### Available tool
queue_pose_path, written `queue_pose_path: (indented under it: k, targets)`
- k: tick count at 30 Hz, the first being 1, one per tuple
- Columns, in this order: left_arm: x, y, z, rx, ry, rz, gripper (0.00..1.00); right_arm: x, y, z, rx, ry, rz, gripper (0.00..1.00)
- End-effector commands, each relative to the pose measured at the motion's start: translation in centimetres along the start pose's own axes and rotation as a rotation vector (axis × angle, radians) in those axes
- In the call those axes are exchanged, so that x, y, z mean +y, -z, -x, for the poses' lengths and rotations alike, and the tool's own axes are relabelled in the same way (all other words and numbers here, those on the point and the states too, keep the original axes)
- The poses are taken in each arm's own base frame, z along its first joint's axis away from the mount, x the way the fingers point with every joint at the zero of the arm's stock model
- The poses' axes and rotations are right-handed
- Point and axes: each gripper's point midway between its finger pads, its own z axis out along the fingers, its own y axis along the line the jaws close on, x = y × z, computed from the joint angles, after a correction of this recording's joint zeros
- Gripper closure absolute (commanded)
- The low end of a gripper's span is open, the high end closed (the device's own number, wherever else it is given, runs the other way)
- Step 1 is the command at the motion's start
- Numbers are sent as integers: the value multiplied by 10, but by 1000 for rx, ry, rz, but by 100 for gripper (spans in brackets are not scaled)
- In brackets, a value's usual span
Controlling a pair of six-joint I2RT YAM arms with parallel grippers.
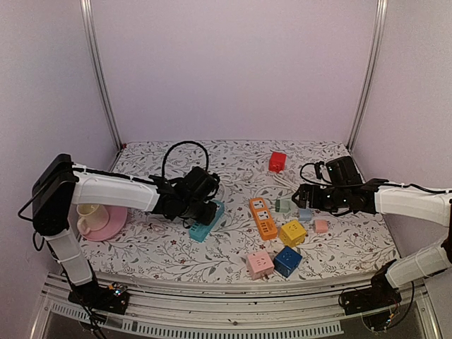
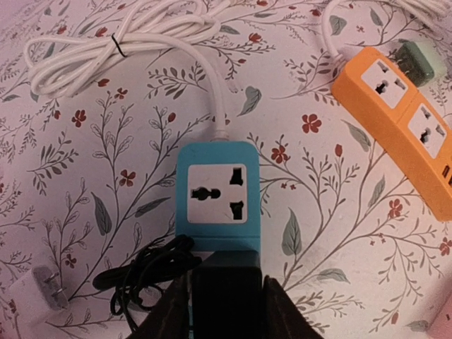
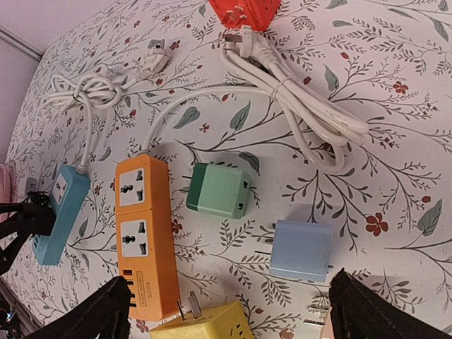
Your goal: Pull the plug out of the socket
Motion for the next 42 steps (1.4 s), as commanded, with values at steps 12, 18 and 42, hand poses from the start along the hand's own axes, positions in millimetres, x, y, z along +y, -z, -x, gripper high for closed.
queue_pose_path:
  k: [12, 18, 42]
  targets:
    - [-4, 26, 31, -88, -13, -9, 84, -4, -2, -4, 6, 9, -22, 1]
    - [-5, 43, 45, -139, -15, -15, 84, -5, -3, -6, 10, 6, -23, 1]
    - [-57, 87, 75, -323, 15, -256, 84, 61, 1, 0, -11, -28, 244, 1]
